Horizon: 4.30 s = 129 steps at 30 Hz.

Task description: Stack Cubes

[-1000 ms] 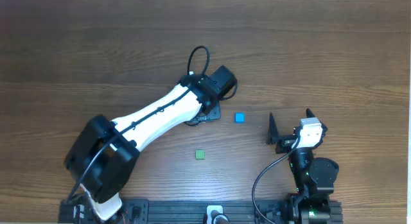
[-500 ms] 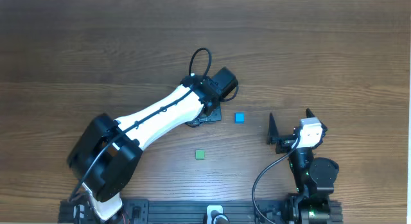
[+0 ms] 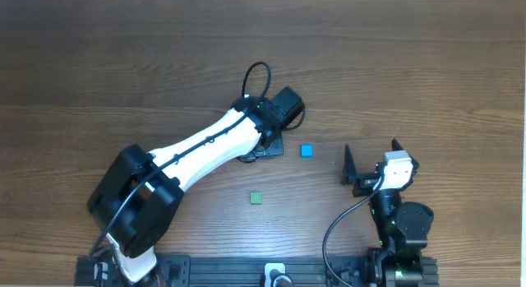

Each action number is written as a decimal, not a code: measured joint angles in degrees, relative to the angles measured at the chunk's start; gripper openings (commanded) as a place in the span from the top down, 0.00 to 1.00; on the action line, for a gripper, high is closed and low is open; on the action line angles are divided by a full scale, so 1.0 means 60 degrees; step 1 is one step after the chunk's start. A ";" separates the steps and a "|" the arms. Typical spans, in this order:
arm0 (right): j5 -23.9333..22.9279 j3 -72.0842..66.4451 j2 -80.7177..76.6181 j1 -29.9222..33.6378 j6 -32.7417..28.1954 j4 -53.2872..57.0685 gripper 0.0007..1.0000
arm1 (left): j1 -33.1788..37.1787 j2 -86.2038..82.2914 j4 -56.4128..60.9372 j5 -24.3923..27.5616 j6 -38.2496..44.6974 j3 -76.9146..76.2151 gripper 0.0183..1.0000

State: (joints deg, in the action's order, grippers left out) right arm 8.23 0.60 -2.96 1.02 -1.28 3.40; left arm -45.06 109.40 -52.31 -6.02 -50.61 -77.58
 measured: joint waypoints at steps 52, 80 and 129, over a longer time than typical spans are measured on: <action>0.0000 0.0000 0.0000 0.0000 0.0000 0.0000 0.01 | 0.0000 0.0248 0.0047 -0.0262 0.0000 -0.0160 0.85; 0.0000 0.0000 0.0000 0.0000 0.0000 0.0000 0.01 | 0.0000 0.0248 0.0040 -0.0331 0.0000 -0.0160 0.82; 0.0000 0.0000 0.0000 0.0000 0.0000 0.0000 0.01 | 0.1049 0.0667 -0.0645 -0.0758 0.0561 -0.2940 0.28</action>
State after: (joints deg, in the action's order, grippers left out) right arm 8.23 0.60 -2.96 1.02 -1.28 3.40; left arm -38.76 113.40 -56.18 -10.57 -47.24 -95.22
